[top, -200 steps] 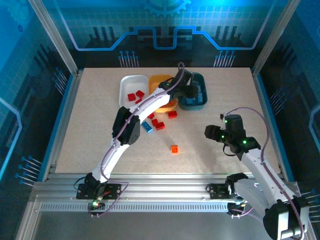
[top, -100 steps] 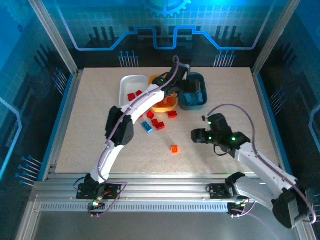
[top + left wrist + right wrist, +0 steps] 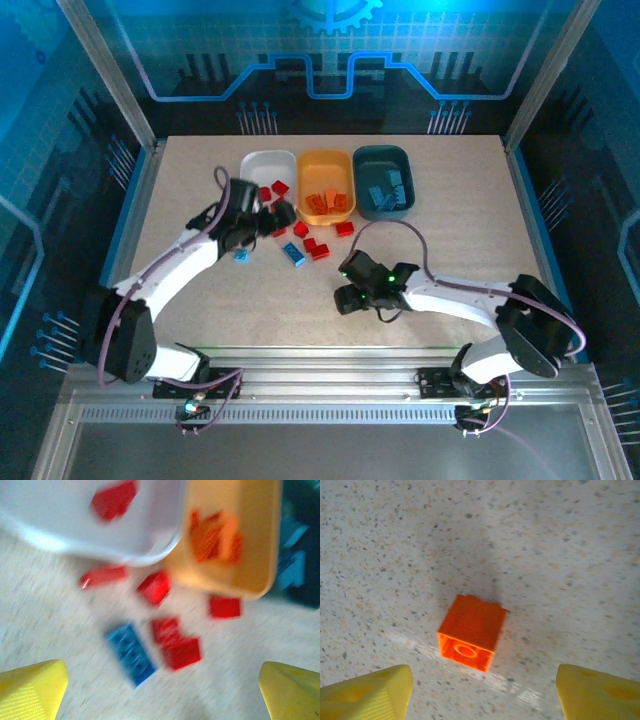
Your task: Sort the legos into containers by color
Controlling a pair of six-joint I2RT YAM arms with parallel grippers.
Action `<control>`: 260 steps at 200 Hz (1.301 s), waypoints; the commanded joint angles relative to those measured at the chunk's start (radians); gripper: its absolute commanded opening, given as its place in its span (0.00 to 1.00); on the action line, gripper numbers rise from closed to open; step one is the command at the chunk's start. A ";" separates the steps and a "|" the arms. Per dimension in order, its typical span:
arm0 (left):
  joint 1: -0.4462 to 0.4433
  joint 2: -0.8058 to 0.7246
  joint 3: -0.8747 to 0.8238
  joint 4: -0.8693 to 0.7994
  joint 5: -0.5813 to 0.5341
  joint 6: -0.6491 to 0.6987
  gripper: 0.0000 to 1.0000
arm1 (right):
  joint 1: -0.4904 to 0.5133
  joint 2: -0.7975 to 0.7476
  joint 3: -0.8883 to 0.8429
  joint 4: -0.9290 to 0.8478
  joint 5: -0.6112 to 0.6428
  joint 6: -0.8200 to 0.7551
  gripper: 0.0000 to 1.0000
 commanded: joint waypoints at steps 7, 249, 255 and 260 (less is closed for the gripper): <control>-0.006 -0.159 -0.144 -0.009 0.032 -0.049 0.99 | 0.044 0.081 0.070 0.024 0.045 0.059 0.76; 0.091 -0.537 -0.340 -0.147 0.038 -0.107 0.99 | -0.024 0.628 1.036 -0.196 0.177 -0.146 0.26; 0.098 -0.535 -0.338 -0.150 0.043 -0.111 0.99 | -0.038 0.662 1.081 -0.198 0.154 -0.157 0.26; 0.106 -0.532 -0.336 -0.155 0.047 -0.115 0.99 | -0.053 0.700 1.136 -0.212 0.132 -0.167 0.26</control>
